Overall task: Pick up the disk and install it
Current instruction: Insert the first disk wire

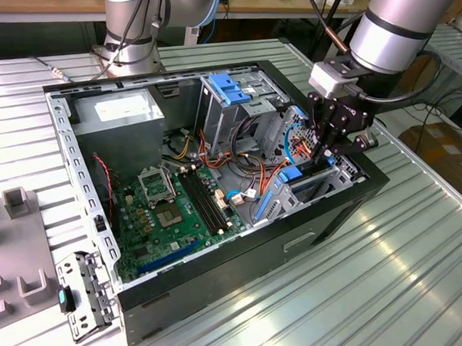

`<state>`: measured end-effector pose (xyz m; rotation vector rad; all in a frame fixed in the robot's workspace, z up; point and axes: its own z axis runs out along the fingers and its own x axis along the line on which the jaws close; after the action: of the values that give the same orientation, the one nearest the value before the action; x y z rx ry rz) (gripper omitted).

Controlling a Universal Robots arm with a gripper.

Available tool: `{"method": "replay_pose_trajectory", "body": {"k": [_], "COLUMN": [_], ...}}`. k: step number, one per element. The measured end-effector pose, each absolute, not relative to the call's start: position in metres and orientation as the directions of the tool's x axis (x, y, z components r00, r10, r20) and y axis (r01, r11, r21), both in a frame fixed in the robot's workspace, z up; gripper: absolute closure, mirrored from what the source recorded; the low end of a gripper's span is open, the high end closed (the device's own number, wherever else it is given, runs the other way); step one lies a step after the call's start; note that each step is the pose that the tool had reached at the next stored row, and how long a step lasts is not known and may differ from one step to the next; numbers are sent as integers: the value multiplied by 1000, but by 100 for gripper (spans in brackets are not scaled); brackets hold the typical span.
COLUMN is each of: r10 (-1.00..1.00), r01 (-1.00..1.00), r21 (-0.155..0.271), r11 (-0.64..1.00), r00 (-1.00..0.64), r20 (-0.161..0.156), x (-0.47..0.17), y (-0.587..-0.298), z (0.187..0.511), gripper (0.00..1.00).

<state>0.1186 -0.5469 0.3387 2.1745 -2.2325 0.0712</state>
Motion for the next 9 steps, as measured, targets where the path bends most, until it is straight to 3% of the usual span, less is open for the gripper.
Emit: {"method": "replay_pose_trajectory", "body": {"k": [4,5,9], "r10": [-999,-999,-999], "r01": [-1000,-1000,-1000], "r21": [-16,-16,-16], "r11": [26,26,26], "r00": [-27,-27,-27], "r20": [46,47,47], "x": [119,119,119], "y": [-547,-547,-547], "z": [342,344,351], "gripper": [82,76,76]}}
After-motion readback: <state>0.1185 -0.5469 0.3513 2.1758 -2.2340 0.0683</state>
